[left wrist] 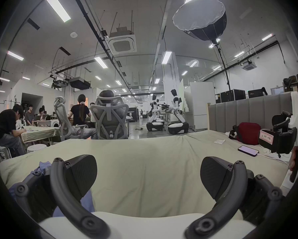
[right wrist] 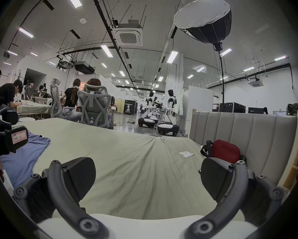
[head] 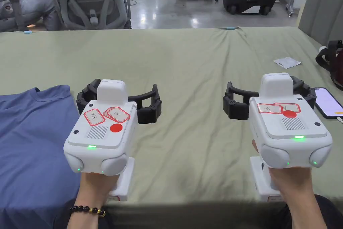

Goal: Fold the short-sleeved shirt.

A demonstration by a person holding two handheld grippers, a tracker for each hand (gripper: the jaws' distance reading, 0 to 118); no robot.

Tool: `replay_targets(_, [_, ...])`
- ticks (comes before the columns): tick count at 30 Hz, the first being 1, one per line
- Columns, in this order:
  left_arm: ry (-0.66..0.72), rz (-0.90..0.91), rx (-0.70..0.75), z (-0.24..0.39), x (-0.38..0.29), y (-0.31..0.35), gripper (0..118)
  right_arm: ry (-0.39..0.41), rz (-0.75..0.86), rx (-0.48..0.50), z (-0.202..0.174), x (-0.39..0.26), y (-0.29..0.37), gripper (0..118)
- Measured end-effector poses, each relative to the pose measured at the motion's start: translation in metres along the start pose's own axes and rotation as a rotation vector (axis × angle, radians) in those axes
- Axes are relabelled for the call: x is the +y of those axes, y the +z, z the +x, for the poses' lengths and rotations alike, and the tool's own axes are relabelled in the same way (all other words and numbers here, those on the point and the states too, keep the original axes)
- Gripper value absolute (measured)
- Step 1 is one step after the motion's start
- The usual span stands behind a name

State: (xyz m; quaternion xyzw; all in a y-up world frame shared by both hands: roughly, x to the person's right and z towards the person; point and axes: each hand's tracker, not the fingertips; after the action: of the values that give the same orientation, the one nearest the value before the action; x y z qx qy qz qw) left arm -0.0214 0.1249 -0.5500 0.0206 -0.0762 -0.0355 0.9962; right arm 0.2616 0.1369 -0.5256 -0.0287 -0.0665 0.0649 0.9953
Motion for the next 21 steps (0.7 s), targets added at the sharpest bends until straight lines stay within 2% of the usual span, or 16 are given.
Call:
replay_targets(4, [0.017,0.004,-0.01,-0.0012,-0.0006,0.0015,118,0.018,0.001,0.005,-0.0008,-0.0001,0.0007,118])
replay_targets(7, [0.008,0.009,0.015,0.0004,-0.0008,0.0026,118,0.002,0.01,0.02,-0.0003,0.0005,0.0027,118])
replay_targets(12, [0.108,0.002,-0.015,-0.0052,0.0036,0.0029,118,-0.013,0.021,-0.012,0.001,0.0018,0.0031,118])
replay_targets(21, [0.053,0.016,0.034,0.0003,0.0031,0.003,118,-0.022,0.031,-0.011,0.0036,0.0007,0.0064,118])
